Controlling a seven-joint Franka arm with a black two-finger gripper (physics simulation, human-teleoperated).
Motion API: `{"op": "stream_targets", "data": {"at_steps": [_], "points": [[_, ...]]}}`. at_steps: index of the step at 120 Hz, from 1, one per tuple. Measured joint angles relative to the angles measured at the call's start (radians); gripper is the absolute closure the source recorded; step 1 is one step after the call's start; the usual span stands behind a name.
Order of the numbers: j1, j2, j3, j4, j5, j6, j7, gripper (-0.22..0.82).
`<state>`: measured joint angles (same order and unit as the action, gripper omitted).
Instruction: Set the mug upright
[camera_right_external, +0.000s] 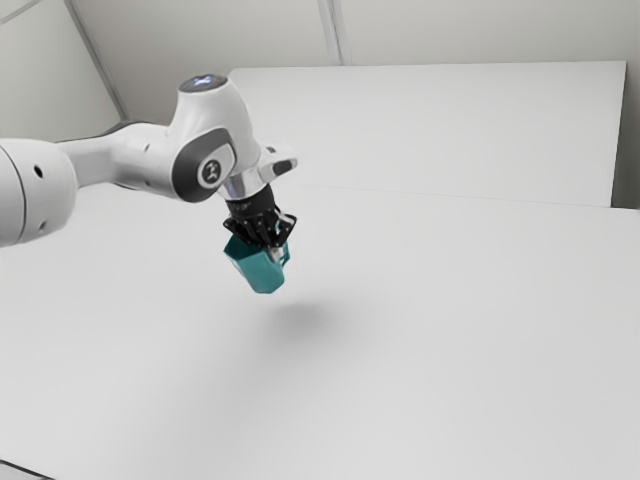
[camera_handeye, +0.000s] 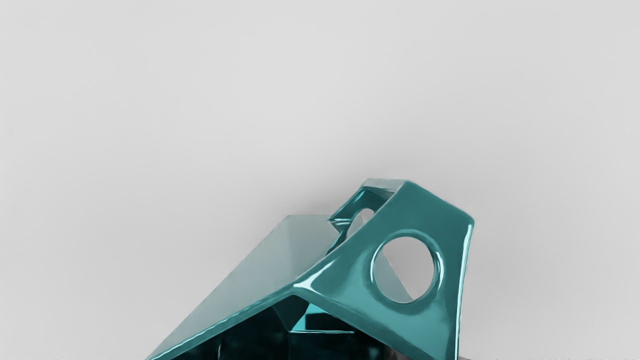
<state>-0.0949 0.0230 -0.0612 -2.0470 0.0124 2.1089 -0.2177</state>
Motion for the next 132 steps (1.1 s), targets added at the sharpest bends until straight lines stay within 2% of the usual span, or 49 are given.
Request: {"op": "stream_targets", "data": {"at_steps": [44,73,107,132], "points": [[0.081,0.015,0.0,-0.07,0.051,0.016,0.033,0.79],[0.056,0.077,0.0,-0.073,0.053,0.048,0.047,0.79],[0.076,0.091,0.0,-0.086,0.053,0.072,0.057,0.78],[0.075,0.08,0.0,-0.096,0.048,0.07,0.065,0.34]]}}
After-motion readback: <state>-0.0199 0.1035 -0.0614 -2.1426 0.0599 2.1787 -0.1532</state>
